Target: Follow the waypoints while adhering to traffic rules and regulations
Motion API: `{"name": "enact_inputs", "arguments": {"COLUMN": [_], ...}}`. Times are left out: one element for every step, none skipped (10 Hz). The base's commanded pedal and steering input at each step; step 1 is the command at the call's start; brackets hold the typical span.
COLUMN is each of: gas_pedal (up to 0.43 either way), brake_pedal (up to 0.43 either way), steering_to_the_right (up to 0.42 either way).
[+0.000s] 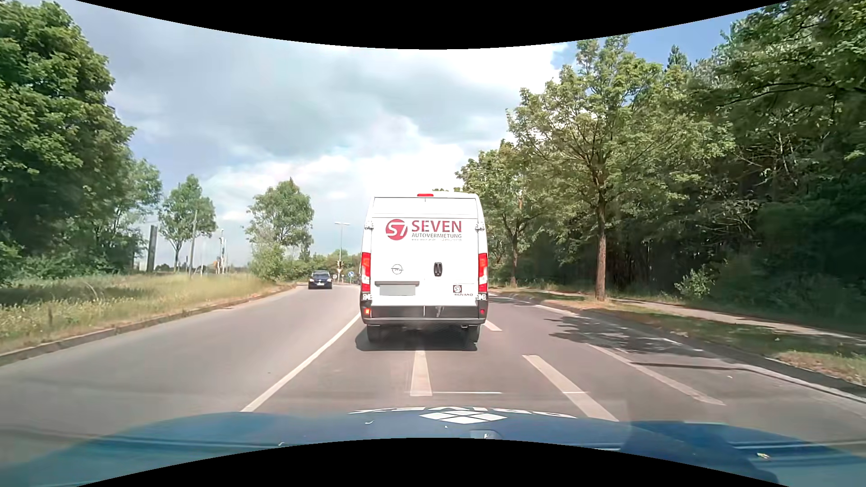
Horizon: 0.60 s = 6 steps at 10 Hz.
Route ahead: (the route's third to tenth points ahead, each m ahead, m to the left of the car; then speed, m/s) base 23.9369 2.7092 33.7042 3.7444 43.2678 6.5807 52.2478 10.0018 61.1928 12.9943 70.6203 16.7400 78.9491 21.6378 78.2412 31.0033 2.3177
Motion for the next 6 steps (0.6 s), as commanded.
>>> {"name": "enact_inputs", "arguments": {"gas_pedal": [0.0,0.0,0.0,0.0,0.0,0.0], "brake_pedal": [0.128,0.128,0.134,0.134,0.134,0.116], "steering_to_the_right": [-0.036,-0.036,-0.036,-0.036,-0.036,-0.036]}}
